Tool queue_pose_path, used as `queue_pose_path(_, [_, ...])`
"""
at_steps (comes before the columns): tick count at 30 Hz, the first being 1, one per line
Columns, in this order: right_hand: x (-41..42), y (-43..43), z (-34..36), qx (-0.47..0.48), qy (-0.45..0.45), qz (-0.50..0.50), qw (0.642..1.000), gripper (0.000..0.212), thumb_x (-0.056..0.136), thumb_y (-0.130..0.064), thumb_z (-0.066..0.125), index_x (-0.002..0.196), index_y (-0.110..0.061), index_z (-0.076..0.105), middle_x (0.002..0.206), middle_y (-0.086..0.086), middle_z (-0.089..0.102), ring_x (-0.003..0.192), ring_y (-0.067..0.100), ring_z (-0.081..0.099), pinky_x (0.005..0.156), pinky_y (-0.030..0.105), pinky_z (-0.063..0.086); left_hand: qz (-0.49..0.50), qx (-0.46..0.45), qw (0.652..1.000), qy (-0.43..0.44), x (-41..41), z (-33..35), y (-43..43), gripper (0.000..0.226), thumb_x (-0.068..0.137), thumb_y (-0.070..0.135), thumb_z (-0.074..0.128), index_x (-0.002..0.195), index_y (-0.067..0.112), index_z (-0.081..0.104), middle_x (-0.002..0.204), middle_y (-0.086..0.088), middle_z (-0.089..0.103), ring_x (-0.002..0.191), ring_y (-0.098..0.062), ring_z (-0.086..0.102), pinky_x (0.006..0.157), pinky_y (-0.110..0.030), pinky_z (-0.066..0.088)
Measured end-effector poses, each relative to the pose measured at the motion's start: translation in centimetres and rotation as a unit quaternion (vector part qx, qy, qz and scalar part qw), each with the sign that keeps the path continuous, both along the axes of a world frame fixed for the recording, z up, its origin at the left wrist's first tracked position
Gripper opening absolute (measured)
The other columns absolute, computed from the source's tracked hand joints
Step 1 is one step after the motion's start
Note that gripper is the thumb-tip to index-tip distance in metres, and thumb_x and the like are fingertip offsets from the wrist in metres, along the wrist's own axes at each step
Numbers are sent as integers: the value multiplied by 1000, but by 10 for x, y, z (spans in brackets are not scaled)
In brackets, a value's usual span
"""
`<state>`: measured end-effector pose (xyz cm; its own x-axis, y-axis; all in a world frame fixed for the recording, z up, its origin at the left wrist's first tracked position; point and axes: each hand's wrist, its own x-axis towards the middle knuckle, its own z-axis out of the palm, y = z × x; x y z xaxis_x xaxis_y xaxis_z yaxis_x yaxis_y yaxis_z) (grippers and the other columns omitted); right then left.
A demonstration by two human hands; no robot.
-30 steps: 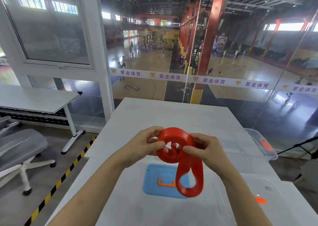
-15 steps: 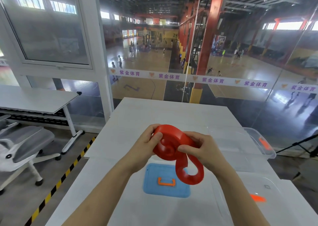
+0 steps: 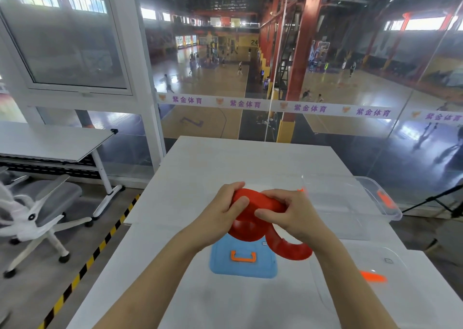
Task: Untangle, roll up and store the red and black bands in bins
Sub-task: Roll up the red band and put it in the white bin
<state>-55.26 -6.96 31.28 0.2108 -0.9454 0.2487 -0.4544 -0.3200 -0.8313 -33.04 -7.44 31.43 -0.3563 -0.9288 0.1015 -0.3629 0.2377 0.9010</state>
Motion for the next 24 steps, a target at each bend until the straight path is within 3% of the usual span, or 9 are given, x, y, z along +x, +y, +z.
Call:
queue_pose_path(5, [2, 0, 0, 17, -5, 10, 1000, 28, 86, -30, 88, 113, -28, 80, 98, -9, 82, 93, 13, 79, 85, 33, 65, 21, 18, 1000, 14, -3, -4, 0, 21, 110, 34, 46, 127, 26, 54, 119, 6, 65, 108, -11, 64, 88, -23, 51])
queue_pose_path(9, [-4, 1, -4, 41, -23, 10, 999, 42, 84, -32, 90, 123, -36, 74, 111, -13, 80, 102, 11, 77, 93, 36, 64, 52, 31, 993, 100, -2, -6, 0, 22, 110, 36, 45, 127, 29, 57, 118, 7, 69, 108, -7, 67, 89, -23, 54])
queue_pose_path(11, [-7, 4, -6, 39, -10, -10, 999, 50, 79, -36, 93, 123, -42, 70, 112, -18, 77, 102, 5, 74, 92, 31, 63, 62, 39, 986, 147, 0, -8, 0, 23, 110, 38, 45, 126, 28, 59, 117, 8, 72, 107, -6, 69, 92, -26, 56])
queue_pose_path(13, [-7, 5, -8, 32, -9, -30, 999, 51, 76, -37, 95, 119, -43, 69, 109, -20, 76, 100, 1, 73, 88, 24, 60, 67, 44, 981, 177, -1, -11, 0, 26, 110, 40, 44, 127, 26, 60, 118, 6, 73, 110, -9, 70, 97, -30, 57])
queue_pose_path(17, [-8, 5, -7, 24, -35, -51, 998, 46, 77, -34, 94, 117, -39, 71, 102, -22, 77, 96, 1, 74, 86, 26, 61, 106, 65, 961, 246, -10, -16, 1, 30, 110, 39, 43, 127, 23, 61, 119, -1, 74, 114, -17, 71, 104, -41, 56])
queue_pose_path(21, [-12, 7, -8, 31, -51, -49, 997, 64, 77, -33, 95, 127, -46, 57, 107, -18, 77, 100, 2, 74, 85, 19, 58, 121, 67, 955, 263, -11, -17, -1, 32, 108, 42, 44, 127, 24, 62, 119, -1, 74, 113, -17, 71, 104, -45, 56])
queue_pose_path(24, [-8, 8, -8, 20, -62, -41, 997, 65, 77, -28, 95, 129, -41, 58, 118, -17, 72, 106, 0, 71, 85, 14, 58, 120, 73, 950, 281, -12, -15, -2, 32, 108, 40, 43, 127, 22, 61, 119, -1, 75, 111, -16, 72, 103, -43, 57])
